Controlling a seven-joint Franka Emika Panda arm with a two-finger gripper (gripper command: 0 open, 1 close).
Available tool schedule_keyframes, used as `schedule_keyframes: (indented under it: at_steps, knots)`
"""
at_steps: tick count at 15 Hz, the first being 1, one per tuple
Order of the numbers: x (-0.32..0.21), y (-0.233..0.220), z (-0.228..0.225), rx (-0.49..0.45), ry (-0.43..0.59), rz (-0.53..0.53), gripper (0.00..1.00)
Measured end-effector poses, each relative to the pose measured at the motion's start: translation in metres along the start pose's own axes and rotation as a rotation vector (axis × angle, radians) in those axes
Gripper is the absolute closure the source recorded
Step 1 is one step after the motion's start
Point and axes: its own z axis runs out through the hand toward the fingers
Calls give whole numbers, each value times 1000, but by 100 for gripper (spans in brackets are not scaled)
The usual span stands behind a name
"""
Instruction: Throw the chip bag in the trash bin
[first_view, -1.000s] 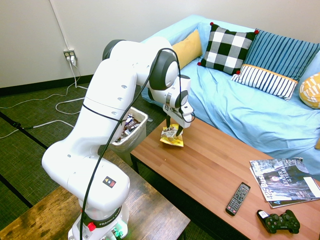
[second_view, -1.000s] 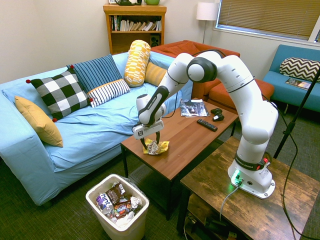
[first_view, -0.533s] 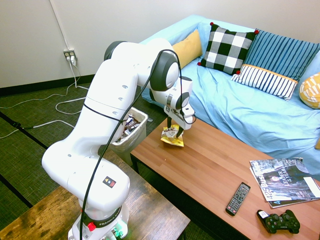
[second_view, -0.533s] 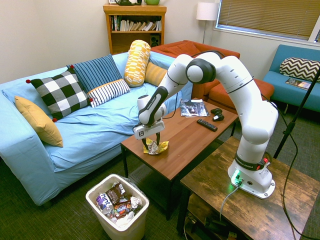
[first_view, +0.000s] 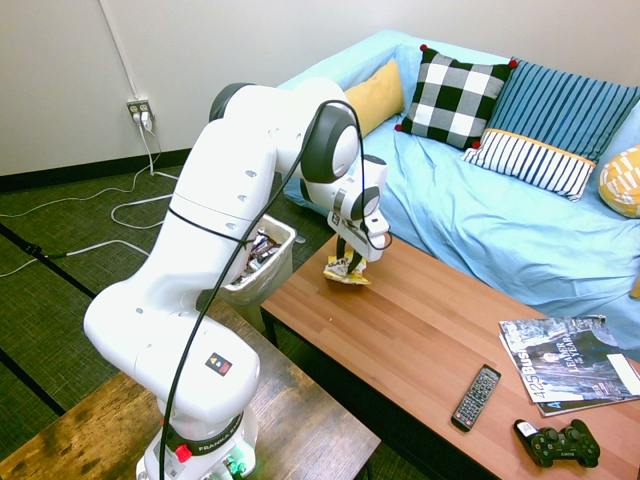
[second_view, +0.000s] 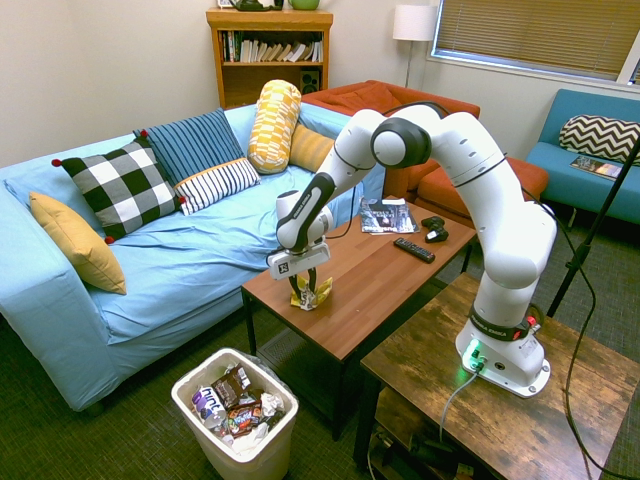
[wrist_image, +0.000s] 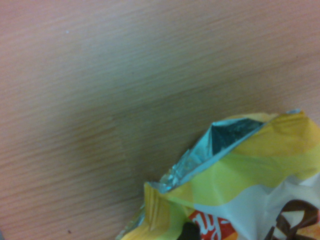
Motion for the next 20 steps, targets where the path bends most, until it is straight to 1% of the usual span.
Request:
schedule_keyframes:
  at_steps: [7,9,11,13,16,18,20]
  knots:
    - [9,4,-7,9,3,4,100]
    - [12,9,-27,31,16,3,100]
    - [0,19,-64,66,38,-17,100]
    - [-40,25,-107,99,101,-71,100]
    - [-150,23,-167,136,214,-158,100]
    - [-226,13,-185,138,278,-210,100]
    - [-295,-3,-177,113,321,-262,100]
